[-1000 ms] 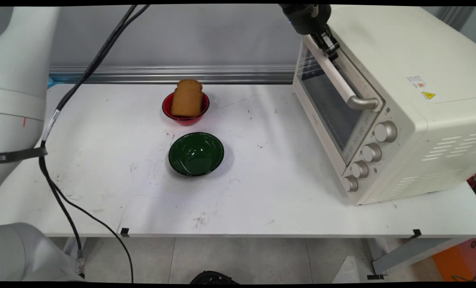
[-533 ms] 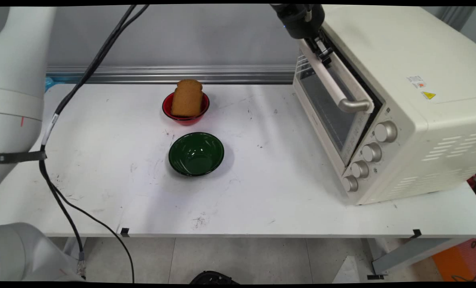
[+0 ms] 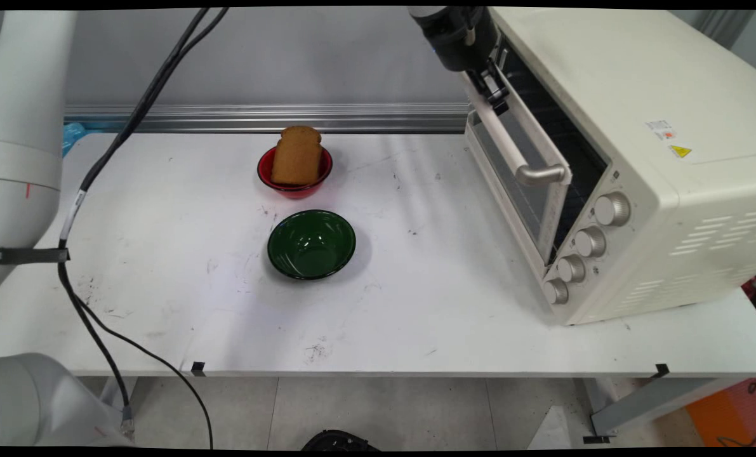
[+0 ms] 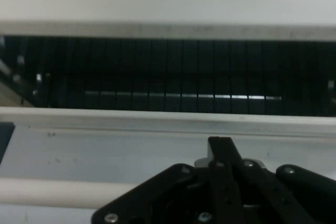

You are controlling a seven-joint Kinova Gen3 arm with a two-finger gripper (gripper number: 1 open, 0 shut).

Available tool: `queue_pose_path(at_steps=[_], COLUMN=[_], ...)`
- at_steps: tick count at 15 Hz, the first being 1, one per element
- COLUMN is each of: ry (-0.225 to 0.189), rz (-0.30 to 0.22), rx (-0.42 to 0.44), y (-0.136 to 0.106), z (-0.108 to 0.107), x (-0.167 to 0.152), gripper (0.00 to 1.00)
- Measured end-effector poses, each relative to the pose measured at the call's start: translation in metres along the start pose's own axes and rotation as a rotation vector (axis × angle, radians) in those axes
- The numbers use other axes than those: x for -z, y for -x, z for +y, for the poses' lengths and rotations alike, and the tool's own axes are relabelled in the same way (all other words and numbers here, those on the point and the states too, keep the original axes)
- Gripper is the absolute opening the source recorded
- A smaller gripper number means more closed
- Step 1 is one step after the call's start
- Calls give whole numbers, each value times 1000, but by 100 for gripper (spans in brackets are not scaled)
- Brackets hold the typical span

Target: Open the oven

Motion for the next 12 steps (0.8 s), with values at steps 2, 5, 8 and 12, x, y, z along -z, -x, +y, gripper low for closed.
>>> queue_pose_path(at_steps=[2, 5, 8, 12], ry=[1, 3, 3, 0], rz=[-9, -24, -34, -36], rx=[-3, -10, -14, -18], y=[5, 15, 24, 37], z=[-1, -3, -4, -5], x=[0, 0, -1, -4], gripper=[0, 0, 0, 0])
